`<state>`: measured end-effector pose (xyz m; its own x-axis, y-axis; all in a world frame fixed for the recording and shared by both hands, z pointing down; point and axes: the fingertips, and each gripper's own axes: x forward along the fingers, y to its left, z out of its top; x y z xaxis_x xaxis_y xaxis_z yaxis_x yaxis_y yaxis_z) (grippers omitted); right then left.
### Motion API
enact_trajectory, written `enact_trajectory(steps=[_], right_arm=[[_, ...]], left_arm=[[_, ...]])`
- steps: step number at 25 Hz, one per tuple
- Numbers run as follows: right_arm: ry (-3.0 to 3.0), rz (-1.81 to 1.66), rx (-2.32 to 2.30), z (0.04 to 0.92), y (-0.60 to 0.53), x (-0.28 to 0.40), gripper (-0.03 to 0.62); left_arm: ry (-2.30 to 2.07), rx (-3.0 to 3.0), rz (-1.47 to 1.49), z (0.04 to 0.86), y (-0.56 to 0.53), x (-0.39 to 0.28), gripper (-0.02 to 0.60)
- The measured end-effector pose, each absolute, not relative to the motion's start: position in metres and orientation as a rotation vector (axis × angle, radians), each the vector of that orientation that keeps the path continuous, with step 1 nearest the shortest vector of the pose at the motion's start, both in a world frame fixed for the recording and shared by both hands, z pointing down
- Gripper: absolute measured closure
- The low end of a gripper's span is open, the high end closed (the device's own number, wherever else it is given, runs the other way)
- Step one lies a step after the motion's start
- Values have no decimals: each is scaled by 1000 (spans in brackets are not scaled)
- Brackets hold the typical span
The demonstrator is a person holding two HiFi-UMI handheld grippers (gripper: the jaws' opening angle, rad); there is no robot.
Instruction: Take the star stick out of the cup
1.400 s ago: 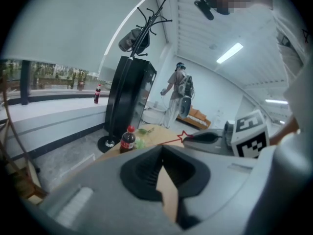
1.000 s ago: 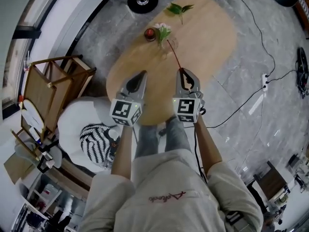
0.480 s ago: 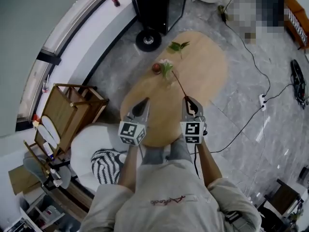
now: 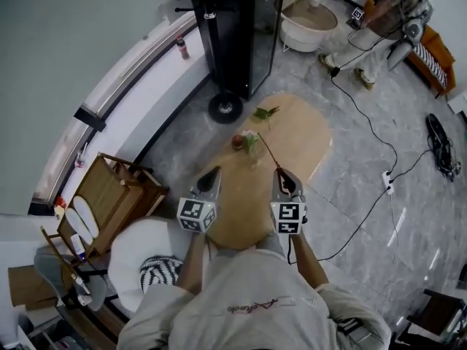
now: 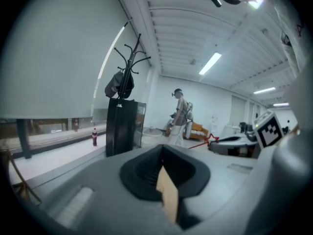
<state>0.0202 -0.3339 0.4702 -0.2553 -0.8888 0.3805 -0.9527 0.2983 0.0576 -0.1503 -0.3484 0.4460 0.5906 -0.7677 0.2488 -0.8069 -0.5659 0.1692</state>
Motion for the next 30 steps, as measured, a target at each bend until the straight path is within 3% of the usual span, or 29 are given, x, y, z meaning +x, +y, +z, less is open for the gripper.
enact_trajectory(steps=[12,30], right_arm=[[-2235,163,1786,401,-310,29,576],[-2185,147,1883,383,-286,47,576]], left_arm=[[-1299,2677,154,378,-338,-153,581],[-1234,2741,120,362,-324,-134,581]])
